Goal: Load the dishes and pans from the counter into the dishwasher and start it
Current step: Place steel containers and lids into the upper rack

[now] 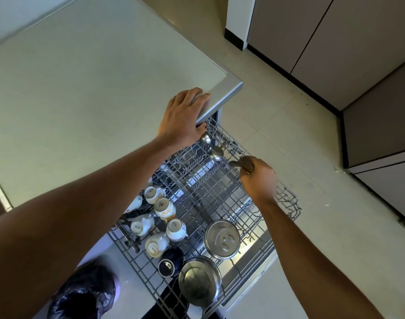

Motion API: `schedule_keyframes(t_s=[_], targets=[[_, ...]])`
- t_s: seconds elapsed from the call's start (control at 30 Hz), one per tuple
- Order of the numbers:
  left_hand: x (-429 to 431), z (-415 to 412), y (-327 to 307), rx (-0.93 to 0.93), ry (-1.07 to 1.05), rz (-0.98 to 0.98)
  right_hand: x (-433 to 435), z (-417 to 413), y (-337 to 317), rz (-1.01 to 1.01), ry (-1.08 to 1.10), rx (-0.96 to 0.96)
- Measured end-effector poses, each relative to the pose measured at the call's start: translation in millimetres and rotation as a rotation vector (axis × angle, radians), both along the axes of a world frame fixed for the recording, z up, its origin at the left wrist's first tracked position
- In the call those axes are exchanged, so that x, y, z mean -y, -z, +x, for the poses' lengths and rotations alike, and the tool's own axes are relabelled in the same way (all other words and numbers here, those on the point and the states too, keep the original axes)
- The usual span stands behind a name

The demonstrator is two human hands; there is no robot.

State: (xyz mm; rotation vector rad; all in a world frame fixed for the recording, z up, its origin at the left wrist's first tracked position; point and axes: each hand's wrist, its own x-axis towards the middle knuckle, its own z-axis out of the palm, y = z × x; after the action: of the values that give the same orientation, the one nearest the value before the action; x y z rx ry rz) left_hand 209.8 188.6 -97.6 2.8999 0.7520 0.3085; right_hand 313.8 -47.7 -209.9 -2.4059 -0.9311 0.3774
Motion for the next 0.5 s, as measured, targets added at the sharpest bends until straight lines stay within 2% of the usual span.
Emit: schedule_keyframes(t_s=[0.23,0.4,0.5], targets=[[-1.4,-0.6,-0.1,-0.016,-0.003,0.016,-35.3,7.9,28.9,-0.154,-0.105,-0.073],[-2.9,-1.3,3.8,-0.022,0.005,0.041,-56.5,10.5,57.3,-0.417,-0.05,0.001],[-3.1,-0.7,5.1,-0.018,0.009,0.053,-60.4,9.3,66.5,-0.485,-0.06,0.025]])
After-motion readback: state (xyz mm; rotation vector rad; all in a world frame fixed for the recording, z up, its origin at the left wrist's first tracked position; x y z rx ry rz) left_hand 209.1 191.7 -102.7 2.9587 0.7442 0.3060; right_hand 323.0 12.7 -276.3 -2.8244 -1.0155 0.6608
